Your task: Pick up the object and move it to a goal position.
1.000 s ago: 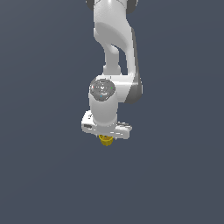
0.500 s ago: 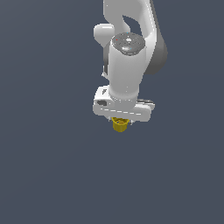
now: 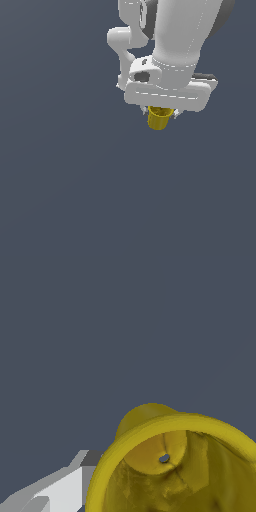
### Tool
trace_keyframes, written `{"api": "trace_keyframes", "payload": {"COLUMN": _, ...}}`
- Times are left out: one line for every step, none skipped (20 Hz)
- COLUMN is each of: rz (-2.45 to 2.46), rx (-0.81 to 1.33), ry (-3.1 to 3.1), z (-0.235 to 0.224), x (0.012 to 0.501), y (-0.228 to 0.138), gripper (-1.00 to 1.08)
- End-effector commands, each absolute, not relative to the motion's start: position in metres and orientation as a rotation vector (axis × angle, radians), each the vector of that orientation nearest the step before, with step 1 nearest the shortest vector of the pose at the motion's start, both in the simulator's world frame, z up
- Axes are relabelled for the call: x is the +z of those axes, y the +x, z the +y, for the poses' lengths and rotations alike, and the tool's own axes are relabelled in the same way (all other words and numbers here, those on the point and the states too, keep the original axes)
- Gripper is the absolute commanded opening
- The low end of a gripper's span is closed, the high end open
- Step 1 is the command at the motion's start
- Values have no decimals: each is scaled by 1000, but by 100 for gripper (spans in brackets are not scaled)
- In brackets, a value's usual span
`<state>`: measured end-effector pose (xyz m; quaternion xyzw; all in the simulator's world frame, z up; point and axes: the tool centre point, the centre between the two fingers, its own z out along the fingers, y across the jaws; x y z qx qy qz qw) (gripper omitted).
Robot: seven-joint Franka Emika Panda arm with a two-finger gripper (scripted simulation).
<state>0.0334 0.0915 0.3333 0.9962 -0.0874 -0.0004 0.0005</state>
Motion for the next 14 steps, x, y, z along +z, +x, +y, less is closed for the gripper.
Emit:
{"api": "trace_keyframes", "payload": {"rz": -275, "rx": 0, "ry": 3128, "z": 105, "x": 358, "y": 30, "gripper": -100}}
{"api": "trace_keyframes", "payload": {"rz": -275, "rx": 0, "ry": 3128, "z": 109, "x": 366, "y": 30, "gripper": -100}}
{"api": "trace_keyframes", "payload": {"rz": -275, "rx": 0, "ry": 3128, "z": 114, "x": 374, "y": 29, "gripper": -100}}
{"api": "trace_keyframes", "payload": {"rz": -275, "rx": 0, "ry": 3128, "z": 118, "x": 381, "y": 28, "gripper": -100}}
{"api": "trace_keyframes", "payload": {"rz": -275, "rx": 0, "ry": 3128, "z": 121, "x": 387, "y": 28, "gripper": -100}}
{"api": "trace_keyframes", "payload": {"rz": -275, "rx": 0, "ry": 3129, "z": 124, "x": 393, "y": 27, "gripper": -100}}
{"api": "trace_keyframes", "payload": {"rz": -275, "rx": 0, "ry": 3129, "z": 127, "x": 398, "y": 27, "gripper": -100}}
{"api": "trace_keyframes", "payload": {"rz": -275, "rx": 0, "ry": 3129, "z": 130, "x": 403, "y": 27, "gripper": -100}}
{"api": "trace_keyframes", "payload": {"rz": -275, "rx": 0, "ry": 3129, "z": 132, "x": 407, "y": 27, "gripper": -100}}
{"api": "trace_keyframes", "payload": {"rz": -275, "rx": 0, "ry": 3129, "z": 134, "x": 410, "y": 27, "gripper": -100}}
{"api": "trace_keyframes", "payload": {"rz": -275, "rx": 0, "ry": 3129, "z": 136, "x": 413, "y": 27, "gripper": -100}}
{"api": "trace_keyframes", "payload": {"rz": -275, "rx": 0, "ry": 3129, "z": 137, "x": 416, "y": 27, "gripper": -100}}
{"api": "trace_keyframes", "payload": {"rz": -275, "rx": 0, "ry": 3129, "z": 138, "x": 418, "y": 27, "gripper": -100}}
{"api": "trace_keyframes", "payload": {"rz": -275, "rx": 0, "ry": 3129, "z": 139, "x": 419, "y": 27, "gripper": -100}}
